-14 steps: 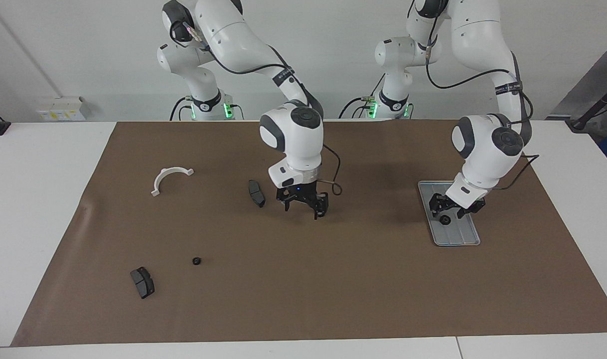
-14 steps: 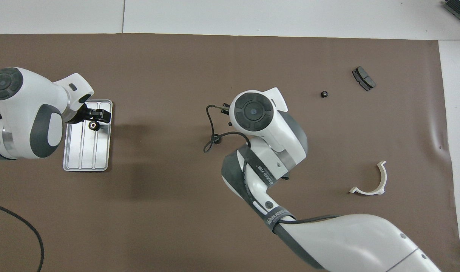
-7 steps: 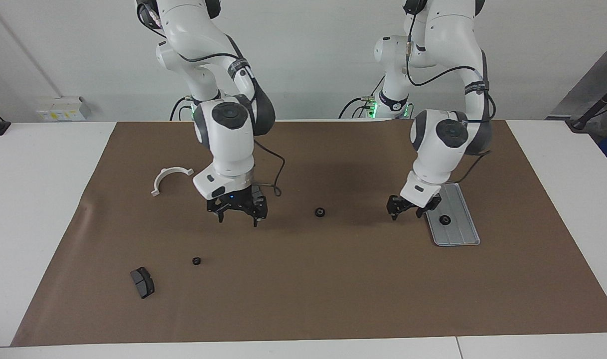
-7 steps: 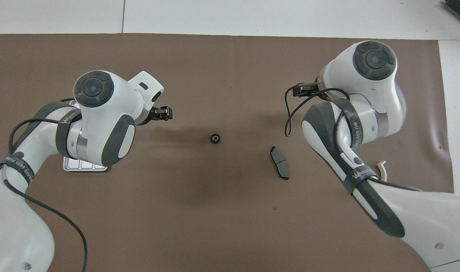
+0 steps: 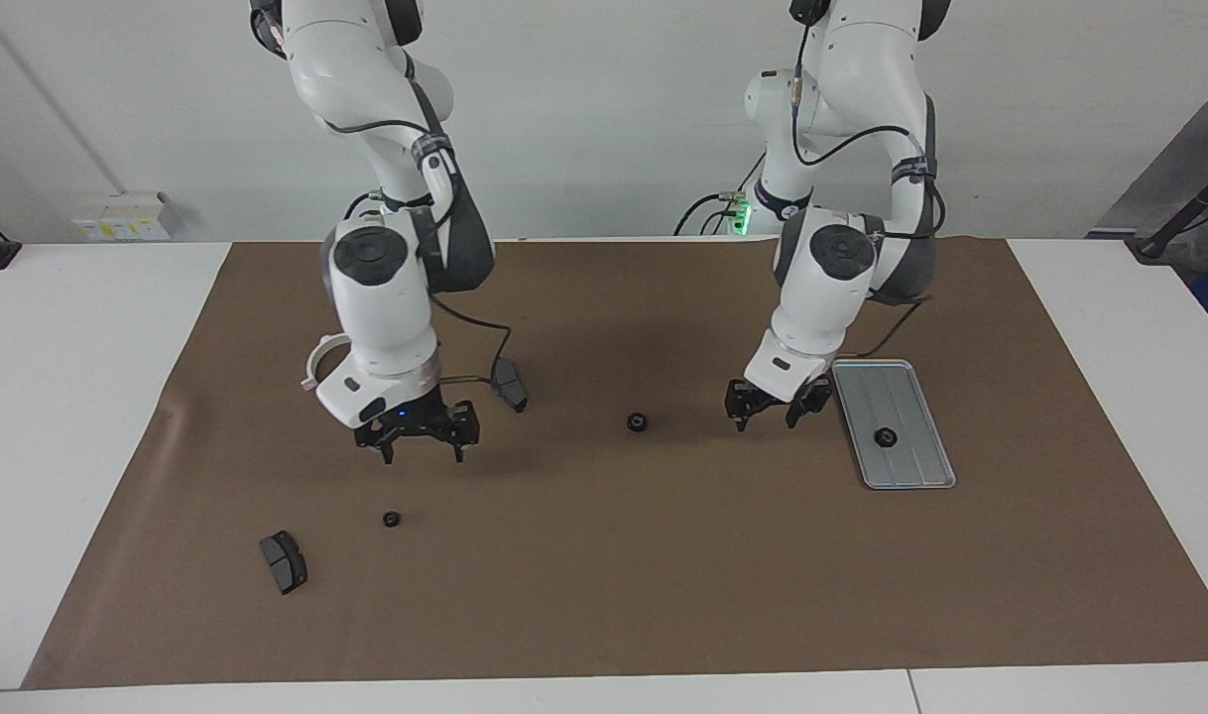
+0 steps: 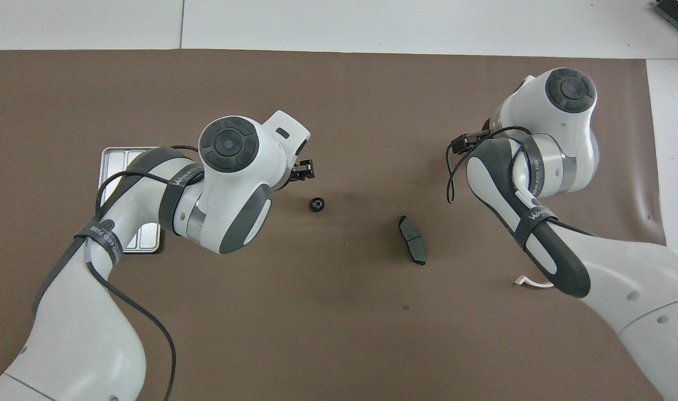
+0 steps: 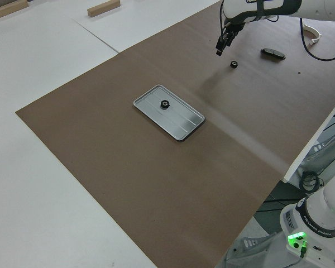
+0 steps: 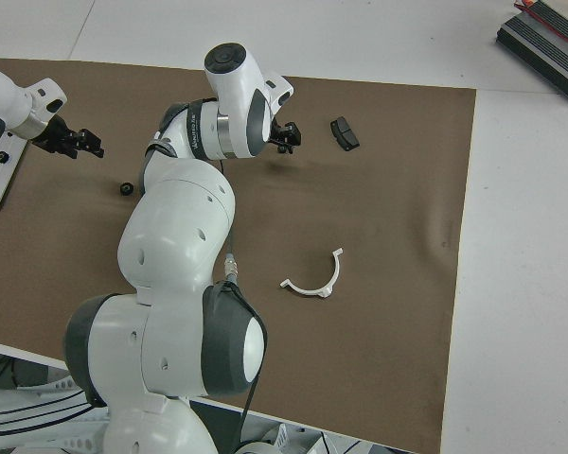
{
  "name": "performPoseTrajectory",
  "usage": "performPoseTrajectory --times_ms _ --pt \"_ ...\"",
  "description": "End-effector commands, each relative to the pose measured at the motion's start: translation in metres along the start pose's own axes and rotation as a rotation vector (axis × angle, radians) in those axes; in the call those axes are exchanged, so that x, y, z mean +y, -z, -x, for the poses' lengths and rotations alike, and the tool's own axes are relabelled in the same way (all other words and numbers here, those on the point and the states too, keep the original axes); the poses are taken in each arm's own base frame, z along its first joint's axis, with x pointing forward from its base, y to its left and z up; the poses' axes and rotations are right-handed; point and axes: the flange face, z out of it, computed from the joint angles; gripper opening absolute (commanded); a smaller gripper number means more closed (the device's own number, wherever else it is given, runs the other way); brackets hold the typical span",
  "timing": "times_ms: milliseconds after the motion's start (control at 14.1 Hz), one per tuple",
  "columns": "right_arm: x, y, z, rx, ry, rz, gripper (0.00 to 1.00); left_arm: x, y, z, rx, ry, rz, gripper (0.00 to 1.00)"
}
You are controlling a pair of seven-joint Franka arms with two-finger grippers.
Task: Pick bearing gear from pile to tray
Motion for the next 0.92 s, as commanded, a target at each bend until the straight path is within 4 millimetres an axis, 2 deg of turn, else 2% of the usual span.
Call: performPoseTrajectory --times_ms 0,142,213,427,569,640,853 --pt "0.004 -0.003 -0.009 0.007 0.036 0.011 1.00 0.029 -0.019 0.001 -0.014 0.015 -0.010 0.78" --pt "0.009 -0.004 -0.012 0.036 0.031 0.013 1.00 0.040 -0.026 0.010 -0.021 0.002 -0.012 0.76" --pt "0.017 -0.005 -0.011 0.032 0.019 0.014 1.00 0.044 -0.030 0.013 -0.025 -0.004 -0.014 0.75" --pt "0.019 -0.008 -0.012 0.031 0.013 0.009 1.00 0.051 -0.037 0.024 -0.033 -0.012 -0.026 0.73" --pt "0.026 -0.011 -0.012 0.037 0.003 0.005 1.00 0.053 -0.054 0.042 -0.052 -0.027 -0.042 0.70" --pt "0.027 -0.017 -0.012 0.032 0.001 0.005 0.96 0.054 -0.059 0.050 -0.051 -0.019 -0.040 0.70" --pt "0.029 -0.011 -0.019 0.054 -0.003 0.004 0.70 0.051 -0.064 0.054 -0.054 -0.008 -0.045 0.69"
